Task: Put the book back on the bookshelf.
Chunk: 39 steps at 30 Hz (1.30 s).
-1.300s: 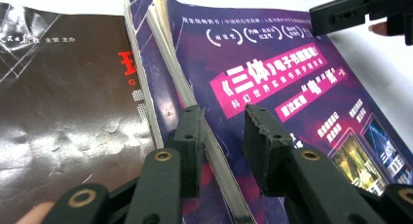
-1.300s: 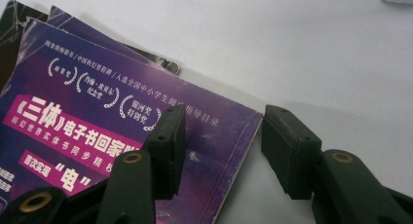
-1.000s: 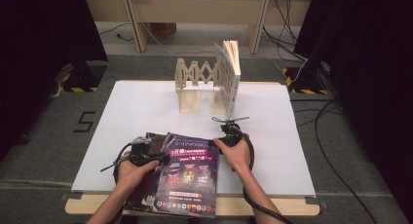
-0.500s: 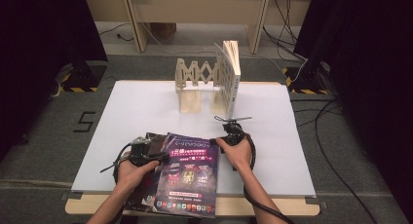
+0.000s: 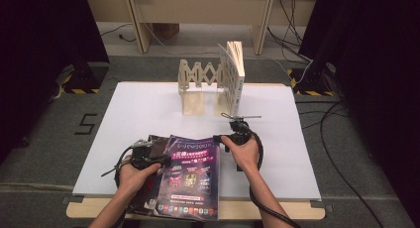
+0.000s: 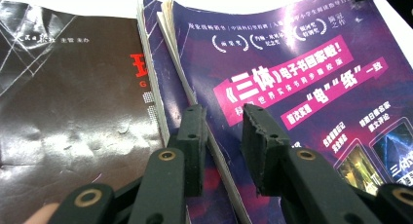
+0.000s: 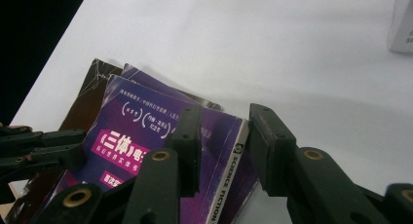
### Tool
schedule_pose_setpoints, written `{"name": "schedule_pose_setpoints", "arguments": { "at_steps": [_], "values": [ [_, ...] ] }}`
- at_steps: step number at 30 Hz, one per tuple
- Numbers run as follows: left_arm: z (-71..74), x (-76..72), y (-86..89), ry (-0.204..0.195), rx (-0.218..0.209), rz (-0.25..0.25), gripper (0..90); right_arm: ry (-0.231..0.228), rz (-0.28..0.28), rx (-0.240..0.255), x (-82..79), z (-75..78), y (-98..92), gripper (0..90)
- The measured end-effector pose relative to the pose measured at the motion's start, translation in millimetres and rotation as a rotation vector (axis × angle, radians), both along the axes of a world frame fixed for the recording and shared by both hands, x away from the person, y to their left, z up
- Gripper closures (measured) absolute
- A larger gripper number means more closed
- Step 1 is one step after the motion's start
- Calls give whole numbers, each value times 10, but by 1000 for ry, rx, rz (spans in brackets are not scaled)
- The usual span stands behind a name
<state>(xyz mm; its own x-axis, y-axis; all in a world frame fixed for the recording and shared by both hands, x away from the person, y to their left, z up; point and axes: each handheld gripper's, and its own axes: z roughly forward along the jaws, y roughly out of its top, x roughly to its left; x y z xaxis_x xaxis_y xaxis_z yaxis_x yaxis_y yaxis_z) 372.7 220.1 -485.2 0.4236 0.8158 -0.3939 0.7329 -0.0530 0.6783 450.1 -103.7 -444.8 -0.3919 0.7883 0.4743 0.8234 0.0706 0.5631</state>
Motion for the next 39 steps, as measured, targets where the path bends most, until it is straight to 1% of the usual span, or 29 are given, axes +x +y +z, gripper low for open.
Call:
{"name": "schedule_pose_setpoints", "arguments": {
  "at_steps": [3,5,6,7,8,10,13,16,19,21,22,23,25,26,30,32,33,35,39],
  "values": [
    [-7,-4,5,-3,-7,2,700,19,-4,-11,7,-50,-5,658],
    [-8,-6,5,-3,-9,3,701,27,-11,-7,6,-69,-9,658],
    [-9,-8,5,-3,-9,4,701,43,-16,8,1,-94,-32,659],
    [-9,-9,4,-3,-10,5,702,48,-19,17,-3,-97,-40,659],
    [-9,-9,4,-3,-10,5,702,48,-19,17,-3,-97,-40,659],
    [-9,-13,-1,-5,-7,5,704,50,-17,44,-21,-65,-62,659],
    [-12,-21,-8,-7,-7,9,708,58,-12,38,-32,-46,-62,651],
    [-14,-25,-9,-6,-9,11,712,65,-16,29,-34,-80,-71,637],
    [-12,-22,-8,-3,-9,10,718,73,-17,9,-38,-135,-75,628],
    [-12,-21,-8,-2,-10,10,720,87,-24,17,-27,-173,-90,627],
    [-13,-22,-8,-2,-11,10,720,87,-24,17,-27,-173,-90,627],
    [-12,-25,-11,-5,-6,11,721,102,-21,8,-23,-201,-92,623],
    [-12,-24,-12,-5,-5,10,721,105,-20,4,-21,-231,-88,621],
    [-12,-24,-12,-3,-7,12,721,115,-21,4,-21,-240,-90,620],
    [-10,-24,-12,-4,-2,11,722,166,8,29,-30,-304,-70,605],
    [-8,-25,-13,-4,0,12,722,148,7,22,-41,-305,-56,612],
    [-7,-25,-15,-5,-1,12,721,149,5,19,-42,-290,-53,626],
    [-5,-27,-14,-8,0,11,721,152,5,16,-38,-240,-52,657],
    [3,-30,-1,-6,1,13,717,124,29,10,-46,-108,-23,722]
  ]
}}
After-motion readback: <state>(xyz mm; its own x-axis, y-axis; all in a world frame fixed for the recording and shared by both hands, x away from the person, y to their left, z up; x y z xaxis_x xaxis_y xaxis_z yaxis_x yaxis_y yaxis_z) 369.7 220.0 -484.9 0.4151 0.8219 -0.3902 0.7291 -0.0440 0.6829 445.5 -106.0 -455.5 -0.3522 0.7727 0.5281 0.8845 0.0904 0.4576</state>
